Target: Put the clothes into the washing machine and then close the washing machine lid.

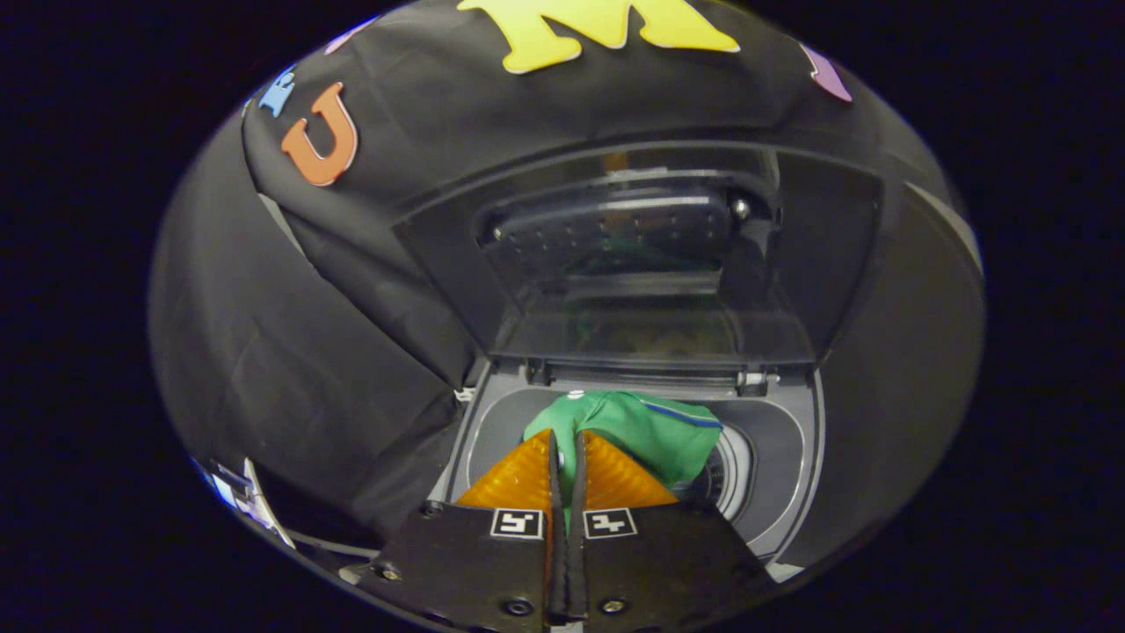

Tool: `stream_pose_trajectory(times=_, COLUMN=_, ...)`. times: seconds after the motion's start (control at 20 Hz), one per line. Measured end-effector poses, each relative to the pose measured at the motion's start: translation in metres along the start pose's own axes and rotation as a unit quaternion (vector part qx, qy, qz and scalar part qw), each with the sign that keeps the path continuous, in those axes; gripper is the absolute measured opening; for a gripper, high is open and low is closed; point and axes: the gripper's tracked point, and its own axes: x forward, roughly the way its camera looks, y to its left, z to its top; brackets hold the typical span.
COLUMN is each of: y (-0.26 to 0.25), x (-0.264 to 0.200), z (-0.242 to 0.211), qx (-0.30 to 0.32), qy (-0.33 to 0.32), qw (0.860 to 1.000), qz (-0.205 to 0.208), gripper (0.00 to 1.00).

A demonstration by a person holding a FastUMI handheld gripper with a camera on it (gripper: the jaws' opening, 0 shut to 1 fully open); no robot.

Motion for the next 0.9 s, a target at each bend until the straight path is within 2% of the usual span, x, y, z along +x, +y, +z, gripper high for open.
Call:
stream_pose_trajectory(times=0.45, y=-0.032, x=0.043, z=-0.063, qx=0.046, qy=0.086, qw=0.993, qz=-0.067, gripper=0.04)
stream_pose_trajectory(times=0.8, y=-0.035, x=0.038, z=-0.063, qx=0.037, qy=0.086, qw=0.991, qz=-0.093, gripper=0.05)
stream_pose_trajectory(times=0.9, y=-0.036, x=0.038, z=-0.063, qx=0.045, qy=0.083, qw=0.99, qz=-0.103, gripper=0.1)
